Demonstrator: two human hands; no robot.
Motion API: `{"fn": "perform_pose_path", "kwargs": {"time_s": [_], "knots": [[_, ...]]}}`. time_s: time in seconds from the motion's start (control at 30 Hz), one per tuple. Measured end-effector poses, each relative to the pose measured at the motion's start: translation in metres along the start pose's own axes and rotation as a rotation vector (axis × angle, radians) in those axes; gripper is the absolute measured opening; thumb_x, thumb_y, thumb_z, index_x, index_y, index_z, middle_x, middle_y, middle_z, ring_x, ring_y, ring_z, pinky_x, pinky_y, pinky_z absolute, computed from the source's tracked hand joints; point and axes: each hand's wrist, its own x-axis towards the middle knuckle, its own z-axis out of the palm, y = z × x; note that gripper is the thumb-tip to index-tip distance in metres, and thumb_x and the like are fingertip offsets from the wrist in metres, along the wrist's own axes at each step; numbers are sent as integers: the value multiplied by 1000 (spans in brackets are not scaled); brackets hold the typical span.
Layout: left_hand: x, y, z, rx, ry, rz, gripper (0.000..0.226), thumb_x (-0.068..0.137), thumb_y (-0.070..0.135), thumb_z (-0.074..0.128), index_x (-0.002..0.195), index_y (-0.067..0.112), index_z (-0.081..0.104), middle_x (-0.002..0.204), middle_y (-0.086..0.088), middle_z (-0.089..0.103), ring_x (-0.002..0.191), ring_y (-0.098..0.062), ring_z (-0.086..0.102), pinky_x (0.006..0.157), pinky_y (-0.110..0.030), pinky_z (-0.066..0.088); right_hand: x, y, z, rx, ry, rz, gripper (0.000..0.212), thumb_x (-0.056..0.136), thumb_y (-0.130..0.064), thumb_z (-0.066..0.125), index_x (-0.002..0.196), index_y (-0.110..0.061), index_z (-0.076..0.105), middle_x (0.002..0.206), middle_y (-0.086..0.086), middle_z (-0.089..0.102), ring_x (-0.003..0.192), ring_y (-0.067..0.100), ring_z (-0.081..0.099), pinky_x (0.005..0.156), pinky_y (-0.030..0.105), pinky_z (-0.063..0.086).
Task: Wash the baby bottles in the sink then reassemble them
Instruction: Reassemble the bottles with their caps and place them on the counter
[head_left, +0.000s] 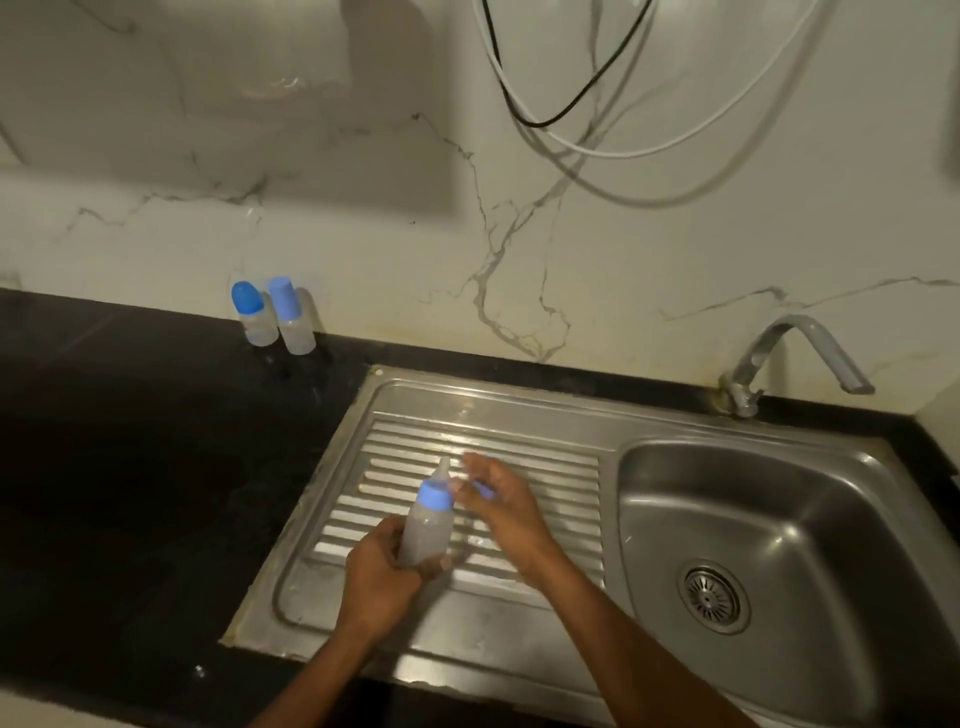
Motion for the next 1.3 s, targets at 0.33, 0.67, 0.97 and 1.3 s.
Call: {"fn": "perform_pose_path", "kwargs": {"time_s": [0.33, 0.67, 0.97, 1.3], "knots": [[-24, 9, -5, -246, -69, -66, 37, 73, -1, 82, 105, 13, 70, 96, 0, 78, 90, -19, 74, 71, -22, 58, 65, 46, -24, -593, 4, -174, 32, 82, 1, 67, 112, -10, 62, 101, 0, 64, 92, 16, 60, 79, 24, 43], [-32, 12, -23, -305, -246, -59, 26, 86, 19, 74, 111, 13, 74, 104, -12, 76, 99, -29, 72, 88, -38, 57, 40, -50, 12, 423, -336, 141, 37, 98, -10, 53, 135, -4, 51, 122, 22, 62, 106, 37, 64, 88, 47, 56], [-34, 24, -29, -313, -294, 4, 27, 90, 25, 72, 112, 10, 74, 103, -13, 75, 99, -31, 72, 91, -47, 57, 4, -53, 17, 265, -337, 76, 32, 100, -13, 52, 132, -14, 54, 121, 17, 61, 100, 30, 65, 80, 44, 57], [-42, 44, -9, -340, -253, 123, 28, 84, 23, 72, 98, -2, 75, 87, -20, 74, 81, -32, 73, 71, -39, 61, -12, -56, -7, 198, -334, 2, 43, 92, -31, 60, 133, -23, 52, 121, 16, 62, 104, 32, 65, 91, 52, 52]]}}
